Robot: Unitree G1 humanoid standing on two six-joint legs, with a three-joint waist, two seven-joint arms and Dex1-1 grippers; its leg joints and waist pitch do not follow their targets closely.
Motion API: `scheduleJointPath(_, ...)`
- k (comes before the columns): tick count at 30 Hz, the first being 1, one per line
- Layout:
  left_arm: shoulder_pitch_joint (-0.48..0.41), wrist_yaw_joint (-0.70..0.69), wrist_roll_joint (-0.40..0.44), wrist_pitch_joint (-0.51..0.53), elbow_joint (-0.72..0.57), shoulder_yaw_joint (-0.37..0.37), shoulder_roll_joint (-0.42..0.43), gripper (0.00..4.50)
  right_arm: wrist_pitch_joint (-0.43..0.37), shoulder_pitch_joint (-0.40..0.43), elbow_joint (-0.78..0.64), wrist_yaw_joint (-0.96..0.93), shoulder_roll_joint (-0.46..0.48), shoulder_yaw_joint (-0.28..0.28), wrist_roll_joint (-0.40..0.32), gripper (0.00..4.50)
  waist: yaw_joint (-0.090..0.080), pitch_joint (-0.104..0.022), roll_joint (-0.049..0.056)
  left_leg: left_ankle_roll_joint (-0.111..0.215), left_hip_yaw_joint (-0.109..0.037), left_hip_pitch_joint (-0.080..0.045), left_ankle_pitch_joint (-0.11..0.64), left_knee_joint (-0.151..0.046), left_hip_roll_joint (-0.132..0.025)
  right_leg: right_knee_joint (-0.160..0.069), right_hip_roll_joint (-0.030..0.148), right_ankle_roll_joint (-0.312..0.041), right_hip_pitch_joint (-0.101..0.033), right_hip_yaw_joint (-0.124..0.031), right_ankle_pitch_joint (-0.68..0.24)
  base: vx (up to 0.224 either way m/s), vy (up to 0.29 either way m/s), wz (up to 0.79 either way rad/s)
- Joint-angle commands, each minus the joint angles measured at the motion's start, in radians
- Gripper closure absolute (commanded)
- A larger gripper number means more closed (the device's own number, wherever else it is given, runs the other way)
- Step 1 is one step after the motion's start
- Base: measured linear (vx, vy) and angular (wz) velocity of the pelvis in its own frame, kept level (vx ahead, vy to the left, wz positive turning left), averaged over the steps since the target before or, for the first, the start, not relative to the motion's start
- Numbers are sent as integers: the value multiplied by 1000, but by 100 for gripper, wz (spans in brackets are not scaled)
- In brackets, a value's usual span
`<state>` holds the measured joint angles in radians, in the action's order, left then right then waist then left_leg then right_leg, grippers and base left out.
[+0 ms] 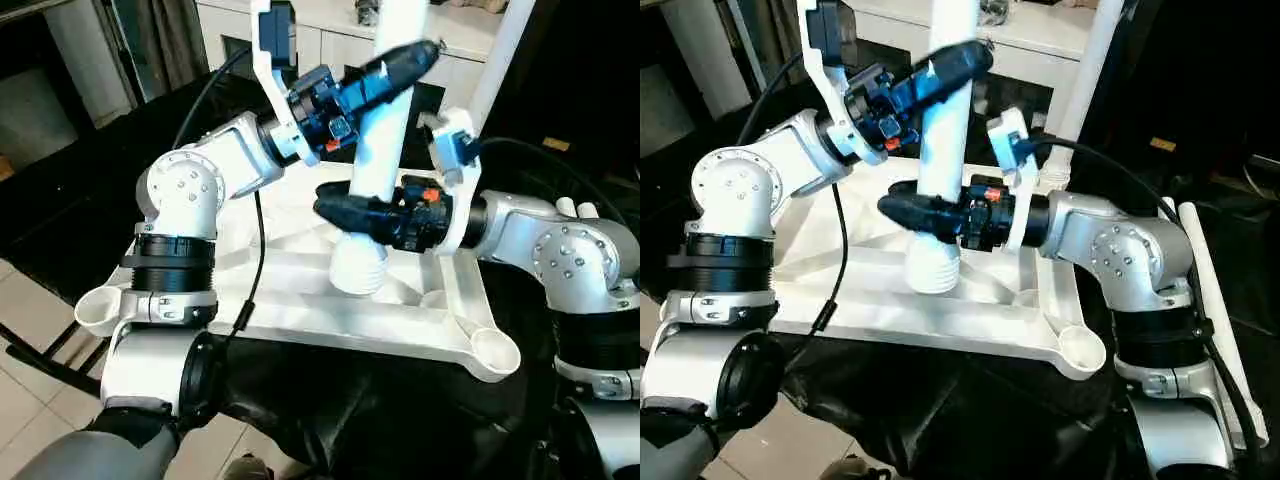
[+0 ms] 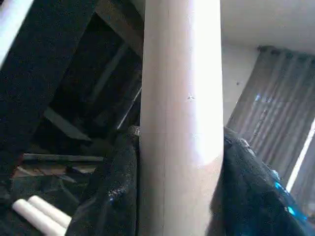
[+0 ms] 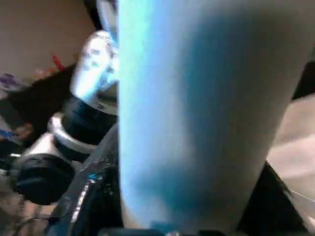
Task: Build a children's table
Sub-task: Insert table leg to table base
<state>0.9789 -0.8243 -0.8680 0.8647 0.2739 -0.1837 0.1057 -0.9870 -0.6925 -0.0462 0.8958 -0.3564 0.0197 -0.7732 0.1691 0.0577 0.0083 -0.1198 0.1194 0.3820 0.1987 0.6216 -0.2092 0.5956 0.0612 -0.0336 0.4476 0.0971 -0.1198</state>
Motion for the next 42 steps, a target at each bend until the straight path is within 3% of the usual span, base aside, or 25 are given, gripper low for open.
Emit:
scheduleJointPath(1,0,-5,5,-9,-28,19,1,270,10,10,-14,-33,-12,17,40,166,1,-89,-9,23,30,6,38,-62,6,-71,57,-45,-90,-35,-371,0,0,0)
scheduleJointPath(4,-3,-10,27,-28,-22,32,11,270,17,8,-25,-143,-20,44,123,146,-1,-88,-2,14,28,5,41,-64,6,-72,57,-34,-88,-35,-381,0,0,0)
scheduleJointPath(7,-5,-15,33,-33,-21,34,13,270,10,11,-26,-160,-17,39,123,146,-1,-89,-5,14,29,5,56,-63,8,-74,56,-30,-89,-33,-390,0,0,0)
scheduleJointPath(9,-8,-23,61,-69,-16,44,18,270,-25,19,-44,-193,-10,32,116,146,-1,-90,10,12,26,3,58,-63,6,-73,56,-34,-88,-33,-378,0,0,0)
scheduleJointPath(11,-9,-25,75,-89,-12,47,19,270,-42,24,-56,-207,-8,33,117,146,-3,-90,4,12,27,3,54,-64,6,-75,55,-34,-89,-33,-365,0,0,0)
scheduleJointPath(18,-10,-32,109,-139,2,61,22,270,-97,45,-89,-323,38,10,121,146,-6,-91,5,1,25,3,61,-66,4,-69,57,-57,-91,-35,-336,0,0,0)
scheduleJointPath(24,-20,-39,135,-175,-2,76,22,270,-119,50,-98,-410,97,-38,103,146,-9,-91,8,-7,24,1,73,-67,4,-70,57,-55,-90,-36,-336,0,0,0)
scheduleJointPath(25,-21,-43,139,-181,-1,77,22,270,-123,51,-102,-426,107,-46,104,146,-9,-91,15,-9,24,1,73,-66,4,-68,58,-58,-89,-36,-327,0,0,0)
scheduleJointPath(32,-24,-55,144,-205,0,78,21,270,-145,61,-125,-496,132,-69,111,146,-15,-92,15,-16,24,1,77,-68,4,-66,58,-68,-93,-38,-295,0,0,0)
scheduleJointPath(33,-25,-56,144,-206,0,78,22,270,-147,61,-128,-503,136,-73,111,146,-14,-92,21,-18,23,0,77,-67,4,-66,58,-68,-92,-38,-295,0,0,0)
scheduleJointPath(35,-26,-59,145,-206,2,79,23,270,-153,62,-132,-510,139,-76,111,146,-16,-92,17,-18,23,1,80,-68,5,-65,57,-68,-95,-37,-293,0,0,0)
scheduleJointPath(42,-30,-77,158,-213,6,91,31,270,-171,63,-149,-520,127,-82,103,146,-24,-91,21,-13,24,2,84,-67,8,-69,55,-62,-95,-36,-309,0,0,0)
